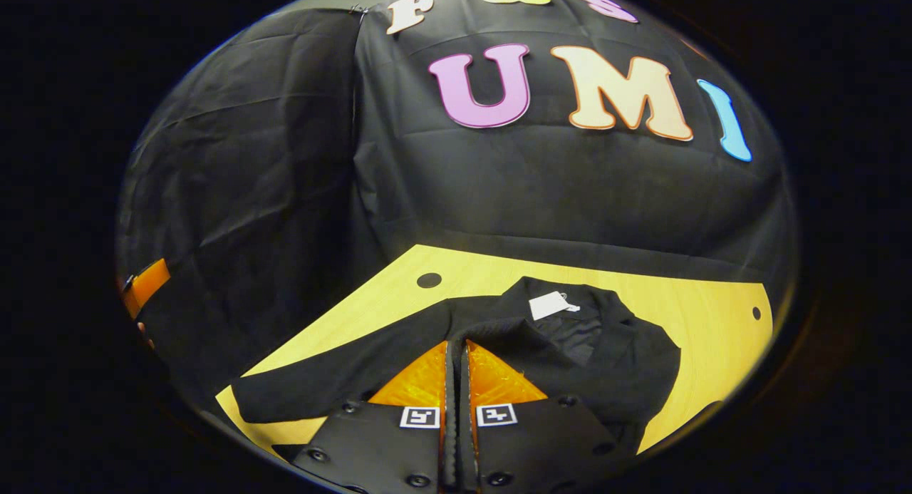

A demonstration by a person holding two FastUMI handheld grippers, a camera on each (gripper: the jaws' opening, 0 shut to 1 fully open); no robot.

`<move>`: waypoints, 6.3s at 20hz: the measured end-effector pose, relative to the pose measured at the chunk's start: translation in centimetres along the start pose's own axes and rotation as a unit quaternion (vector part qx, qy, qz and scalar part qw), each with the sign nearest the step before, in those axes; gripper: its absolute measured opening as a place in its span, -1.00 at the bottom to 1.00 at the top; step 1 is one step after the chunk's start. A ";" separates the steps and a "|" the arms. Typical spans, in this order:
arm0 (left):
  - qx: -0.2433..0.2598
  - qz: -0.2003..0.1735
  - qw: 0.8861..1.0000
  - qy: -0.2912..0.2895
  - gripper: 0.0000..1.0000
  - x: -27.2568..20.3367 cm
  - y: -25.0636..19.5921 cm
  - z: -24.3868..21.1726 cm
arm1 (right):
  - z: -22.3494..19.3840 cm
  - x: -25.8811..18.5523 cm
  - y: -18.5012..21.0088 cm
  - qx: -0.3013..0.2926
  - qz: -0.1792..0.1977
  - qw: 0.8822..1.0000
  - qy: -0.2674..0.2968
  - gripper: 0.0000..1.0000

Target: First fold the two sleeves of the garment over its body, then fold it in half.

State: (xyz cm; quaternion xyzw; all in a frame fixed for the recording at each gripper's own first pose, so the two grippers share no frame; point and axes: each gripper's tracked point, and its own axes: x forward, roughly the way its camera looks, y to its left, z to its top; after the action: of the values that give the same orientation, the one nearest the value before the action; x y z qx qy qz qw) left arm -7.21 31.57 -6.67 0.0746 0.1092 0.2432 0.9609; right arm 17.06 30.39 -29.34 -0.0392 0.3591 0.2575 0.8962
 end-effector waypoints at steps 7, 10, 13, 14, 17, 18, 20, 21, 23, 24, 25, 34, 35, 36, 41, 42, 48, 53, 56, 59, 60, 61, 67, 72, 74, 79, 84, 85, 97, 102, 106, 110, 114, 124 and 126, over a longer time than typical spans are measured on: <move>-0.011 0.005 0.999 0.035 0.84 0.8 1.0 -2.5 | 2.0 3.0 0.7 0.003 -0.016 1.000 -0.014 0.36; -0.013 0.012 0.998 0.066 0.86 0.7 1.2 -5.0 | 4.2 1.1 0.3 -0.029 -0.034 0.997 -0.060 0.94; -0.021 0.016 0.993 0.114 0.87 -0.2 1.2 -8.6 | 4.2 -0.3 -0.8 -0.049 -0.044 0.996 -0.063 0.94; -0.027 0.018 0.991 0.128 0.91 -0.2 1.1 -9.7 | 4.0 -0.8 -0.9 -0.051 -0.045 0.996 -0.063 0.97; -0.047 0.028 0.983 0.176 0.92 -0.7 1.0 -13.1 | 3.5 -1.9 -1.6 -0.054 -0.049 0.996 -0.059 0.94; -0.051 0.030 0.980 0.189 0.92 -0.8 1.2 -14.3 | 3.0 -2.2 -1.9 -0.053 -0.049 0.996 -0.056 0.93; -0.054 0.036 0.975 0.212 0.92 -1.6 1.4 -16.3 | 2.3 -2.8 -2.1 -0.048 -0.049 0.996 -0.049 0.93; -0.057 0.039 0.973 0.221 0.92 -1.6 1.2 -16.9 | 2.0 -3.1 -2.4 -0.048 -0.051 0.996 -0.048 0.93; -0.063 0.044 0.968 0.238 0.93 -1.5 1.1 -18.3 | 1.3 -3.5 -2.9 -0.050 -0.056 0.996 -0.041 0.93; -0.065 0.046 0.966 0.245 0.93 -1.9 1.2 -18.9 | 1.0 -3.7 -3.0 -0.051 -0.058 0.996 -0.037 0.90; -0.068 0.047 0.964 0.253 0.93 -2.1 1.2 -19.6 | 0.8 -3.9 -3.2 -0.050 -0.059 0.996 -0.034 0.93; -0.086 0.069 0.936 0.333 0.94 -4.2 1.3 -24.9 | 0.0 -5.7 -4.3 -0.045 -0.072 0.996 -0.029 0.94; -0.088 0.069 0.934 0.340 0.94 -4.2 1.2 -25.5 | 0.0 -5.9 -4.4 -0.044 -0.074 0.996 -0.029 0.92; -0.089 0.069 0.929 0.352 0.94 -4.7 1.1 -26.1 | 0.0 -6.1 -4.4 -0.042 -0.074 0.996 -0.030 0.94; -0.051 0.069 0.931 0.355 0.97 -5.4 1.4 -26.8 | 0.1 -7.2 -4.6 -0.038 -0.078 0.996 -0.037 0.92; -0.048 0.066 0.932 0.353 0.96 -5.4 1.1 -26.8 | -0.1 -7.4 -4.7 -0.038 -0.079 0.996 -0.036 0.94; -0.045 0.041 0.936 0.346 -0.64 -4.8 -0.9 -26.5 | -1.1 -8.8 -4.5 -0.017 -0.076 0.997 -0.031 0.94; -0.048 0.021 0.938 0.344 -1.00 -4.3 -1.0 -25.6 | -2.7 -9.6 -4.1 -0.017 -0.066 0.997 -0.020 0.94; -0.049 0.008 0.939 0.341 -1.00 -4.3 -1.4 -24.3 | -3.1 -10.1 -4.1 -0.007 -0.061 0.998 -0.019 0.94; -0.021 -0.009 0.952 0.307 -1.00 -3.3 -2.0 -20.6 | -2.7 -10.8 -4.3 0.001 -0.057 0.998 -0.026 0.94; -0.015 -0.015 0.955 0.296 -1.00 -2.6 -2.7 -19.3 | -2.7 -11.0 -4.5 0.001 -0.057 0.998 -0.029 0.94; -0.010 -0.018 0.958 0.286 -1.00 -1.4 -3.7 -18.6 | -2.6 -11.2 -4.6 0.002 -0.056 0.998 -0.032 0.94; -0.001 -0.051 0.973 0.224 -1.00 2.9 -8.4 -12.7 | -3.5 -13.6 -7.1 0.019 -0.069 0.997 -0.041 0.94; 0.009 -0.104 0.975 0.198 -1.00 4.6 -14.6 -9.7 | -4.9 -16.5 -10.5 0.055 -0.088 0.994 -0.045 0.94; 0.022 -0.125 0.975 0.181 -1.00 5.1 -17.3 -8.4 | -5.3 -17.9 -11.8 0.061 -0.099 0.992 -0.049 0.95; 0.042 -0.182 0.970 0.155 -1.00 6.6 -24.1 -6.5 | -6.8 -21.1 -15.3 0.075 -0.125 0.988 -0.051 0.95; 0.055 -0.227 0.961 0.145 -1.00 6.6 -31.4 -6.0 | -8.5 -23.7 -18.7 0.096 -0.151 0.982 -0.054 0.96; 0.057 -0.236 0.959 0.144 -1.00 6.3 -32.8 -6.2 | -8.9 -24.2 -19.3 0.102 -0.156 0.981 -0.054 0.96; 0.080 -0.323 0.931 0.151 -1.00 3.9 -46.1 -7.7 | -12.9 -28.5 -23.6 0.133 -0.193 0.971 -0.045 0.95; 0.102 -0.344 0.920 0.160 -1.00 3.1 -50.6 -9.0 | -14.5 -29.9 -25.0 0.145 -0.208 0.967 -0.039 0.94; 0.108 -0.338 0.920 0.164 -1.00 2.8 -52.1 -9.3 | -15.4 -31.2 -26.0 0.151 -0.217 0.964 -0.037 0.96; 0.065 -0.332 0.931 0.136 0.99 0.9 -51.1 -6.0 | -15.3 -32.1 -26.4 0.145 -0.206 0.967 -0.049 0.95; 0.042 -0.309 0.945 0.101 0.93 -2.1 -45.8 -3.2 | -16.1 -31.2 -25.7 0.135 -0.159 0.977 -0.046 0.95; 0.054 -0.223 0.967 0.114 0.89 -7.9 -30.5 -5.5 | -18.8 -29.8 -20.9 0.091 -0.105 0.990 -0.011 0.96; 0.053 -0.213 0.966 0.135 0.89 -8.9 -28.0 -7.1 | -20.2 -29.8 -19.4 0.094 -0.103 0.990 0.004 0.96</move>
State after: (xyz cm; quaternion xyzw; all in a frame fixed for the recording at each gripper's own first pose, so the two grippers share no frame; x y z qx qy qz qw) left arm -3.95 3.54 -17.43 0.0669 0.2636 0.0349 0.9617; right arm -4.19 -4.49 -26.65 0.0077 0.3793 0.1284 0.9163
